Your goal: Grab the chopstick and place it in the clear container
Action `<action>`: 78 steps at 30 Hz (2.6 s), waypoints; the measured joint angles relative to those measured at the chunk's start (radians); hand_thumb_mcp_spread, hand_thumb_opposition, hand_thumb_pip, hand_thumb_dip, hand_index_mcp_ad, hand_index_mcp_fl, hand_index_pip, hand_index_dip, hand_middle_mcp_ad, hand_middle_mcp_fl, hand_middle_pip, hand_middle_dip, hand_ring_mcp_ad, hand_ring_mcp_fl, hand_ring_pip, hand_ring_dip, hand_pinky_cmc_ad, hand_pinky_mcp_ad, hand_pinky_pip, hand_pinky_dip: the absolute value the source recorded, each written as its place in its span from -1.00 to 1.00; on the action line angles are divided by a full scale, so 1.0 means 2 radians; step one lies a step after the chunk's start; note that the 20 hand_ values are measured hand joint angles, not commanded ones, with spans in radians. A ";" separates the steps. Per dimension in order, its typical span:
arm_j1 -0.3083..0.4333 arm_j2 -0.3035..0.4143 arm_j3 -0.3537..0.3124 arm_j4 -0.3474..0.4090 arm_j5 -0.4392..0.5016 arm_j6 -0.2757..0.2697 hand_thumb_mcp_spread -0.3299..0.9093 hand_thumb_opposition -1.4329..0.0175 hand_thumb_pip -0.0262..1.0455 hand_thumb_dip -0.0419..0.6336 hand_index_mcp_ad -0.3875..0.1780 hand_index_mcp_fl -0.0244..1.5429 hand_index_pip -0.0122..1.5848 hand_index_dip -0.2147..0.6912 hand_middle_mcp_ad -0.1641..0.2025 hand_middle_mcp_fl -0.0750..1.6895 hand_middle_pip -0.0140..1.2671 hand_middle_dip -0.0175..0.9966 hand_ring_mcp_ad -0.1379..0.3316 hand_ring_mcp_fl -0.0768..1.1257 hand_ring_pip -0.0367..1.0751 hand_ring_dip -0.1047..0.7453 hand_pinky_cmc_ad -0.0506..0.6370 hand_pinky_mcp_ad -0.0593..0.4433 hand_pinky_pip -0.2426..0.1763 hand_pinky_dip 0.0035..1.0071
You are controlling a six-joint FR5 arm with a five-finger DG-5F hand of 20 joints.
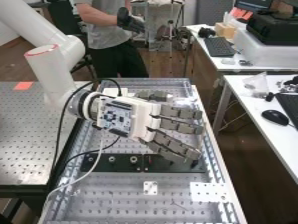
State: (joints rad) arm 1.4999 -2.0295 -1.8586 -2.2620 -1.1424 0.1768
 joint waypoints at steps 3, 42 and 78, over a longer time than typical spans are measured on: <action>-0.001 -0.010 0.012 -0.009 0.003 -0.001 0.04 -0.09 0.58 0.08 0.46 -0.53 -0.12 -0.29 0.65 -0.43 -0.72 0.07 0.64 -0.71 -0.77 -0.38 -0.23 0.15 -0.51 -0.43; 0.005 -0.096 0.106 -0.067 0.028 0.057 0.25 -0.15 0.43 0.14 0.21 -0.60 0.39 -0.45 0.47 -0.21 -0.21 0.20 0.29 -0.33 -0.78 0.03 -0.27 0.24 -0.27 -0.65; 0.008 -0.111 0.132 -0.086 0.039 0.051 0.40 -0.18 0.20 0.13 0.06 -0.53 0.66 -0.43 0.35 -0.26 0.14 0.45 0.08 -0.08 -0.77 0.41 -0.23 0.24 -0.13 -0.65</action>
State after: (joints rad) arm 1.5151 -2.2511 -1.5941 -2.4333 -1.0640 0.2782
